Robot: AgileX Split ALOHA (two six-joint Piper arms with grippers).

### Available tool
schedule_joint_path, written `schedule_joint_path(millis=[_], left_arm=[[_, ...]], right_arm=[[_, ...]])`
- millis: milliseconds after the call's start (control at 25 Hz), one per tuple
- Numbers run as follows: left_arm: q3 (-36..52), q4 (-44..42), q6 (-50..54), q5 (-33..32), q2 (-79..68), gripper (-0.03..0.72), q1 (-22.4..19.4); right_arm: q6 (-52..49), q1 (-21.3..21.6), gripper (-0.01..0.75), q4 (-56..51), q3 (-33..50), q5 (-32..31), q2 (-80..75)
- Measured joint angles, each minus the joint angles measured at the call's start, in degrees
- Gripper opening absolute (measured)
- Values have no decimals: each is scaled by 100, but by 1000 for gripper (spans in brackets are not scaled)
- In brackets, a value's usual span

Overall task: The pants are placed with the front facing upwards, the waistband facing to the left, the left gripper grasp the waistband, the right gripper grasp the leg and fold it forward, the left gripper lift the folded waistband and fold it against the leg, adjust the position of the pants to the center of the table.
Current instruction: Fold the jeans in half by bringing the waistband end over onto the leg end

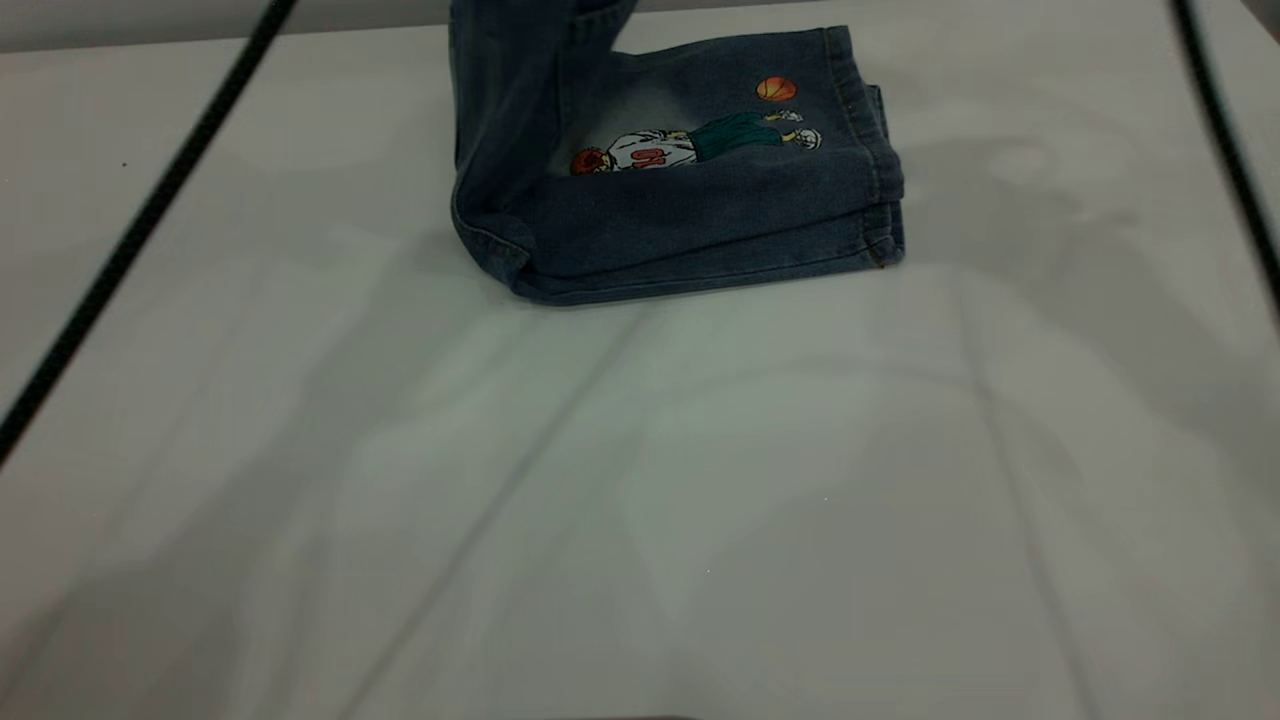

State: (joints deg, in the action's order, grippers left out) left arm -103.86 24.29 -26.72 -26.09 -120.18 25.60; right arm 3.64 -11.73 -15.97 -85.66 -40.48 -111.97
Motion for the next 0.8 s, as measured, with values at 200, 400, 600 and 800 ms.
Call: schedule_joint_path(millis=[200,400,600,800], left_arm=[[0,167,-2,605,-548,32,204],[0,230,-2,1205,-1130,41,515],[0,249,-2,1704,-1417,104,736],[0,253,-2,1797,-1417,263,754]], right_arm=[[0,292,443,13,0,-123,122],[11,306,443,13,0,-140,126],[16,306,443,13,0,-140,126],[32,306,443,13,0,-148,126]])
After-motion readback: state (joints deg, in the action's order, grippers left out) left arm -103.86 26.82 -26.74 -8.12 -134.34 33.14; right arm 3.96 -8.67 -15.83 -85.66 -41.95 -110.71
